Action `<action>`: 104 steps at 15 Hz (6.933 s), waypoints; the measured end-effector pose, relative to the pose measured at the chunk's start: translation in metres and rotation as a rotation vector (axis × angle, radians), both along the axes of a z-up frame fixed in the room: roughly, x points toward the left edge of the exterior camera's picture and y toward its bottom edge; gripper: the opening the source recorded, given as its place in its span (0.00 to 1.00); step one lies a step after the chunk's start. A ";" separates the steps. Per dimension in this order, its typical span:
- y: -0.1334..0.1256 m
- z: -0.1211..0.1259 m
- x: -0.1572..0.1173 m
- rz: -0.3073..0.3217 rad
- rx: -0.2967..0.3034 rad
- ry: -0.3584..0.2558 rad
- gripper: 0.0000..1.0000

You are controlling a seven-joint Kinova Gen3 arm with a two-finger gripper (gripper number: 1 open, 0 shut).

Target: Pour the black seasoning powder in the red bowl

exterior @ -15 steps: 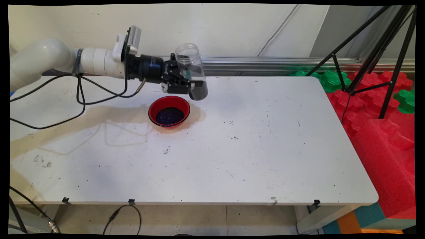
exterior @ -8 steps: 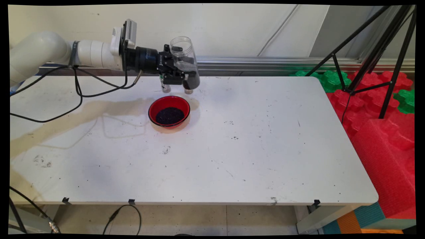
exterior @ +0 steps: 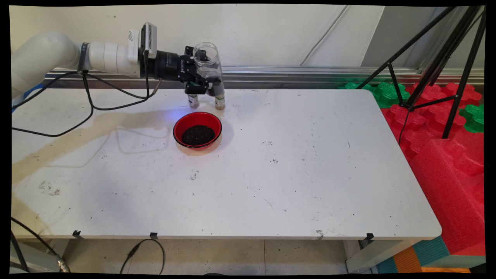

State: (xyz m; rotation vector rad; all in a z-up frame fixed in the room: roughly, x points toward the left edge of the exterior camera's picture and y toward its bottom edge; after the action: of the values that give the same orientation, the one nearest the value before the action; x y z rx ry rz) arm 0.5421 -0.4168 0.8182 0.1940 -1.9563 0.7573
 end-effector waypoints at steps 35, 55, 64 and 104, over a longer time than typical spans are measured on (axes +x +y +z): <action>-0.006 -0.021 0.025 -0.159 -0.702 -0.616 0.00; -0.003 -0.027 0.024 -0.308 -0.976 -0.835 0.00; -0.001 -0.029 0.022 -0.365 -1.067 -0.915 0.00; 0.002 -0.027 0.015 -0.497 -1.380 -1.179 0.00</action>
State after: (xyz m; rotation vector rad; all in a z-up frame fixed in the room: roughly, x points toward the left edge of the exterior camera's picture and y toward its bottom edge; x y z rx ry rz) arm 0.5567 -0.4146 0.7913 -1.8146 -1.7551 1.8802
